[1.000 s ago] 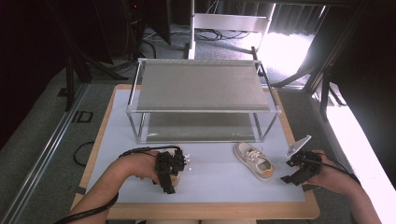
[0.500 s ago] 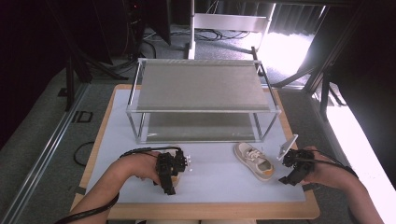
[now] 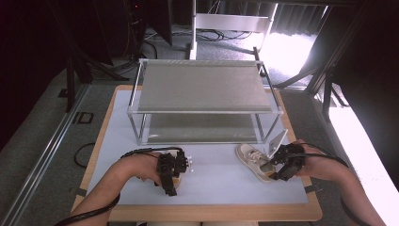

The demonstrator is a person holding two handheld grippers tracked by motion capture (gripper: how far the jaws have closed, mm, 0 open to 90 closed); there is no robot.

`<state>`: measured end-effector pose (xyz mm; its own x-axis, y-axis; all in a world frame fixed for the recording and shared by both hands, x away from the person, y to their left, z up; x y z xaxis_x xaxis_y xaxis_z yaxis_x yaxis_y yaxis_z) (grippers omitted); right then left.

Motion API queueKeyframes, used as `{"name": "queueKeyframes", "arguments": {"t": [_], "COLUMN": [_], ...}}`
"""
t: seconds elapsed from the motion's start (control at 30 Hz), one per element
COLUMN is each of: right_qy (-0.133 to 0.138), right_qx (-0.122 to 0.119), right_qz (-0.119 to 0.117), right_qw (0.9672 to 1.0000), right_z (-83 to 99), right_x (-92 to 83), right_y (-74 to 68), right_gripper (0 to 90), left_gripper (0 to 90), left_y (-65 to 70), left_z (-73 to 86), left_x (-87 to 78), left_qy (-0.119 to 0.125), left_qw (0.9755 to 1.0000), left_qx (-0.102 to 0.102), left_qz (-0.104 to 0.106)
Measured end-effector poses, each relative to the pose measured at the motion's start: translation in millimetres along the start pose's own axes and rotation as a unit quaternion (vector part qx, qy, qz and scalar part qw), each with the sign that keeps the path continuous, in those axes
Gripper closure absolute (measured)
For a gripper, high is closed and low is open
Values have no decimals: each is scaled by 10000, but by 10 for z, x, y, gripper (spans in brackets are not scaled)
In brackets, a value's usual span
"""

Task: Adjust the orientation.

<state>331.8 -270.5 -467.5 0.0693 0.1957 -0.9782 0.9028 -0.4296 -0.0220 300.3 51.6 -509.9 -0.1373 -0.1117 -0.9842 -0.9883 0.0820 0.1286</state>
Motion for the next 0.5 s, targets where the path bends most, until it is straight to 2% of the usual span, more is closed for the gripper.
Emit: {"name": "queueKeyframes", "arguments": {"t": [0.27,0.37,0.5], "right_qy": [-246,-404,-672], "right_qx": [-402,-544,-536], "right_qz": [-18,68,102], "right_qw": [9989,9977,9962], "right_z": [-55,-51,-24], "right_x": [188,266,379], "right_y": [-54,-47,-38], "right_gripper": [556,593,709], "left_gripper": [271,271,271], "left_y": [9,9,10], "left_z": [9,4,-6], "left_x": [13,18,22], "left_qy": [-3,8,18], "left_qw": [10000,10000,10000], "left_qx": [13,16,-5], "left_qz": [16,23,37]}}
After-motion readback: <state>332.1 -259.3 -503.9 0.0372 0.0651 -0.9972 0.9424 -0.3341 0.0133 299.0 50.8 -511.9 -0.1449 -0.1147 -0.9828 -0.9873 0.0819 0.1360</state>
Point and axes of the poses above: each handheld gripper's, and its own axes: x roughly forward along the jaws, z roughly out of its underside, y roughly to its right, the point moved 10 cm from there along x, roughly forward along the jaws, and after that the axes turned 11 degrees about x, right-handed, at the moved point
